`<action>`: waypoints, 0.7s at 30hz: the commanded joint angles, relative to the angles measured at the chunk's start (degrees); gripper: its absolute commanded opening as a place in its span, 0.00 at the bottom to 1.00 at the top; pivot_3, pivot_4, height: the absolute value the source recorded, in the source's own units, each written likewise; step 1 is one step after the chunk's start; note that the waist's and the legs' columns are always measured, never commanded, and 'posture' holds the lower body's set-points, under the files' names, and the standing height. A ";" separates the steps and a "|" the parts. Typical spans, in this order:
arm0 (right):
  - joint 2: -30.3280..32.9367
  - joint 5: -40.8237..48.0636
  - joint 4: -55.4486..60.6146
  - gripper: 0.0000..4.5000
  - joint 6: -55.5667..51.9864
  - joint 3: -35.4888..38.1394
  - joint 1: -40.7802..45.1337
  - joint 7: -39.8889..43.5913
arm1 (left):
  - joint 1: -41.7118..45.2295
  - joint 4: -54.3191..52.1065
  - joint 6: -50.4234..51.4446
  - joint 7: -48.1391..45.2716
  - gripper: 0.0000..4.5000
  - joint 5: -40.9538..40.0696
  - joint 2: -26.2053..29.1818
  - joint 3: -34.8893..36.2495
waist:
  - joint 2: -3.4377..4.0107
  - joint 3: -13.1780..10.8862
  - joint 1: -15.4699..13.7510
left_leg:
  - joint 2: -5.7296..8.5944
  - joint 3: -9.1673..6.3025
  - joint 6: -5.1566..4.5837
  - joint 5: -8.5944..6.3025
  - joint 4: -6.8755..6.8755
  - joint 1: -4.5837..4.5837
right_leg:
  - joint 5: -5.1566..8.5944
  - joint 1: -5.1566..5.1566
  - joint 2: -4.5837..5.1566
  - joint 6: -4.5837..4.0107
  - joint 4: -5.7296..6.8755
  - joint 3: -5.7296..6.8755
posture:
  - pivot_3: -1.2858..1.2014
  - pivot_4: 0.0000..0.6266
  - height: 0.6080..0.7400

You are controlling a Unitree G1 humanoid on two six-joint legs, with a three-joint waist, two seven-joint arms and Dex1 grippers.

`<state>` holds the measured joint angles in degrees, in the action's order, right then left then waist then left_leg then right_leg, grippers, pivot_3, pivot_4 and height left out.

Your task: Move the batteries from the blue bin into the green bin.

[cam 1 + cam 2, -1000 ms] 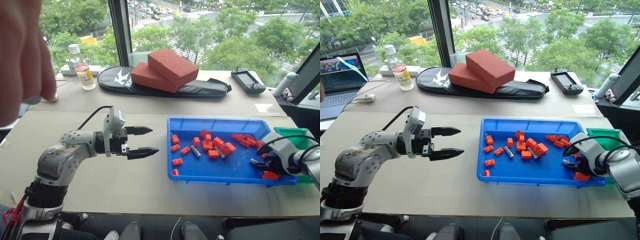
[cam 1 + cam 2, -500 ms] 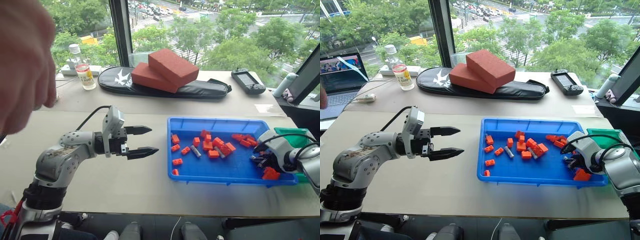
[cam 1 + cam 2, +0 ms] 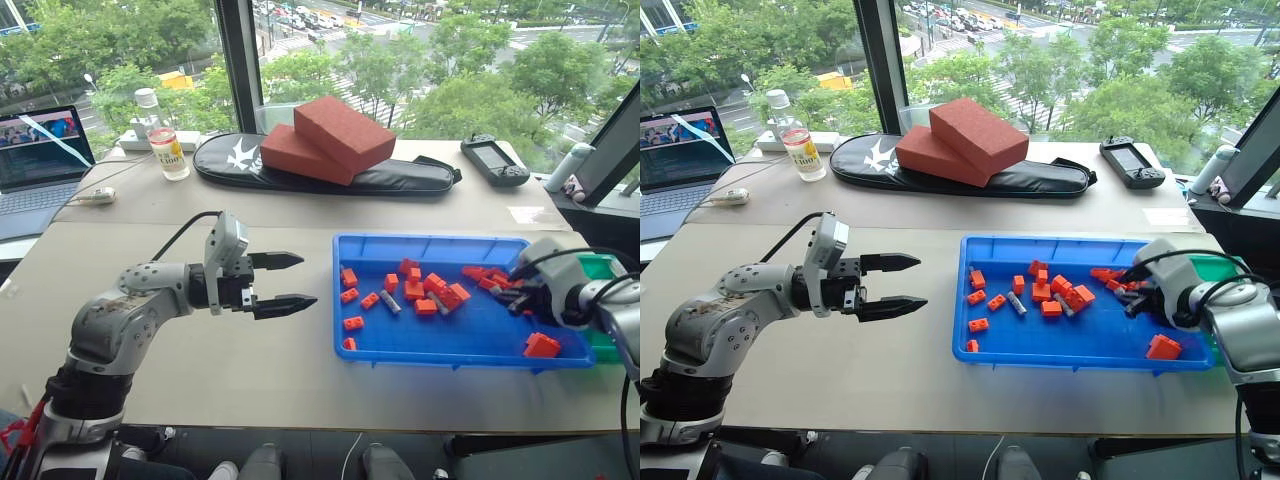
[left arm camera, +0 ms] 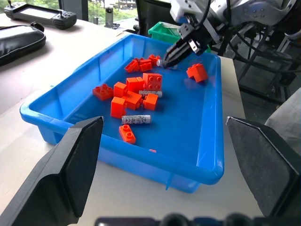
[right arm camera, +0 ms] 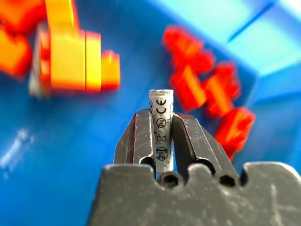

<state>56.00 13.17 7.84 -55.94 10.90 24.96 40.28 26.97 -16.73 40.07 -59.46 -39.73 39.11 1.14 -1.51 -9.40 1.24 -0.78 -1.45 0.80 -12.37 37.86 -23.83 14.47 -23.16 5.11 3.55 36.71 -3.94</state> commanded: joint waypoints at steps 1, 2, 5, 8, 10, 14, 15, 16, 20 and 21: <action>-2.67 0.55 2.41 0.06 -6.06 11.04 4.52 -8.31 | 0.48 -0.92 -0.62 -0.56 1.00 -0.54 0.53 0.80 | -0.01 0.00 -0.19 | 0.00 0.00 0.00 0.00 0.00 0.00 | 0.00 0.01 0.01 0.00 0.00 0.01 | 0.52 0.24 1.00; -2.92 0.10 2.65 0.06 -7.20 12.77 4.80 -9.84 | 0.53 -0.88 -0.61 -0.62 1.00 -0.53 0.52 0.74 | -0.01 0.00 -0.30 | 0.01 0.01 0.00 0.00 0.00 -0.01 | 0.00 0.02 0.01 0.00 -0.03 0.00 | 0.52 0.24 1.00; -1.69 -3.78 1.72 0.06 -9.45 16.68 3.12 -15.58 | 0.78 -0.63 -0.63 -0.90 1.00 -0.54 0.45 0.56 | -0.01 0.00 -0.72 | 0.06 -0.01 0.00 0.00 0.00 -0.07 | 0.00 0.00 0.07 0.00 -0.04 0.03 | 0.52 0.24 1.00; -1.70 -6.50 0.34 0.06 -9.20 19.98 0.67 -20.11 | 1.08 -0.23 -0.81 -1.34 1.00 -0.38 0.30 0.14 | 0.00 0.00 -0.71 | 0.09 0.00 0.00 0.00 0.00 -0.11 | 0.00 -0.01 0.10 0.01 -0.05 0.03 | 0.52 0.24 1.00; -2.10 -7.34 0.33 0.06 -9.23 20.98 -0.93 -21.65 | 1.35 0.15 -0.97 -1.62 1.00 -0.16 0.15 -0.14 | 0.00 0.00 -0.49 | 0.08 0.02 0.00 0.00 0.00 -0.11 | 0.00 -0.02 0.10 0.01 -0.05 0.02 | 0.52 0.24 1.00; -2.53 -7.65 1.02 0.06 -9.71 21.13 -3.98 -22.45 | 1.83 0.73 -1.13 -2.08 1.00 0.02 -0.02 -0.35 | 0.02 0.01 0.32 | 0.03 0.02 0.00 0.00 -0.01 -0.04 | 0.00 -0.02 0.02 0.00 -0.01 0.00 | 0.52 0.24 1.00; -2.68 -7.56 1.07 0.06 -9.71 21.04 -4.46 -22.44 | 1.88 0.79 -1.16 -2.16 1.00 0.04 -0.05 -0.39 | 0.03 0.02 0.56 | 0.02 0.03 0.00 0.00 -0.01 -0.04 | 0.00 -0.02 0.02 0.00 -0.01 0.00 | 0.52 0.24 1.00; -3.30 -7.49 1.26 0.06 -9.55 21.23 -4.83 -22.68 | 1.97 0.93 -1.21 -2.24 1.00 0.09 -0.10 -0.47 | 0.03 0.02 0.74 | 0.02 0.03 0.00 0.00 -0.01 -0.03 | 0.00 -0.03 0.02 0.00 -0.01 -0.02 | 0.52 0.24 1.00; -4.76 -6.92 1.61 0.42 -9.40 21.63 -5.16 -22.71 | 2.24 1.28 -1.44 -2.44 1.00 0.42 -0.30 -0.75 | 0.04 0.02 1.00 | 0.03 0.01 0.00 0.00 -0.01 -0.03 | 0.00 -0.02 0.02 0.00 0.00 -0.02 | 0.52 0.24 1.00; -4.90 -6.94 1.62 0.51 -9.37 21.77 -5.04 -22.77 | 2.28 1.32 -1.53 -2.45 1.00 0.53 -0.32 -0.79 | 0.04 0.02 1.00 | 0.03 0.02 0.00 0.00 -0.01 -0.03 | 0.00 -0.02 0.02 0.00 0.01 -0.02 | 0.52 0.24 1.00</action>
<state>50.46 5.97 7.38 -65.64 30.25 19.29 18.25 28.41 -14.89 39.87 -61.47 -39.39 38.72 0.16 -1.46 -9.38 2.24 -0.76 -1.44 0.80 -12.37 37.85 -23.85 14.47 -23.17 5.13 3.55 36.73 -3.95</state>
